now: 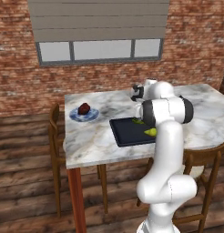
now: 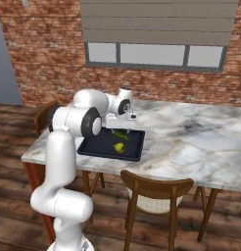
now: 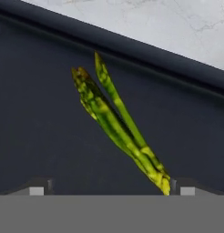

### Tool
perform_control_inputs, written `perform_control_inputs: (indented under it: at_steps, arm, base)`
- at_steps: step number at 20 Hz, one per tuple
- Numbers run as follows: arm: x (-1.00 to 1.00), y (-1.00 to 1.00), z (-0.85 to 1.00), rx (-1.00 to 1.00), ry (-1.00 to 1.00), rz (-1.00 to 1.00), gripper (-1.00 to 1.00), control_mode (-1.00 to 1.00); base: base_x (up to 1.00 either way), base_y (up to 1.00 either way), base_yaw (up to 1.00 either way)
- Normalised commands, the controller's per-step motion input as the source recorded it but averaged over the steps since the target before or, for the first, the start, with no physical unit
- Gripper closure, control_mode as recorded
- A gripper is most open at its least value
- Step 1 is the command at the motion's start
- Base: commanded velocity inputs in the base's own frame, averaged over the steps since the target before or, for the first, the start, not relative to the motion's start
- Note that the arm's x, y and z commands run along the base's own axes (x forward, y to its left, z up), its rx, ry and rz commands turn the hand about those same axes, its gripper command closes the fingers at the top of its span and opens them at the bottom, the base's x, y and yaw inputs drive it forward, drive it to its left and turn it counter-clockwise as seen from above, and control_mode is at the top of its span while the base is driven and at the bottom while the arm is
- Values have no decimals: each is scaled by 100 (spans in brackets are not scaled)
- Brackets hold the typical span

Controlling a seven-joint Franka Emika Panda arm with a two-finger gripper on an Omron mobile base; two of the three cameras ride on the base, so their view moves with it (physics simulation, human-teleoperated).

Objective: Create a steak meal by picking up the steak and asparagus from the tray and placing them on the plate. Leave the pear on the tray.

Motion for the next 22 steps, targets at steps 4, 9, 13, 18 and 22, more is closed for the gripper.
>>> perform_control_inputs:
  at_steps: [4, 9, 13, 18, 22]
  arm:
    - [26, -19, -17, 3, 0, 6, -100, -100]
    - [21, -15, -23, 1, 0, 6, -100, -100]
    - [11, -1, -32, 0, 0, 7, -100, -100]
    - [2, 0, -32, 0, 0, 7, -100, -100]
    - [0, 0, -31, 0, -1, 8, -100, -100]
  base:
    - [0, 0, 0]
    - [0, 0, 0]
    - [0, 0, 0]
    - [0, 0, 0]
    - [0, 0, 0]
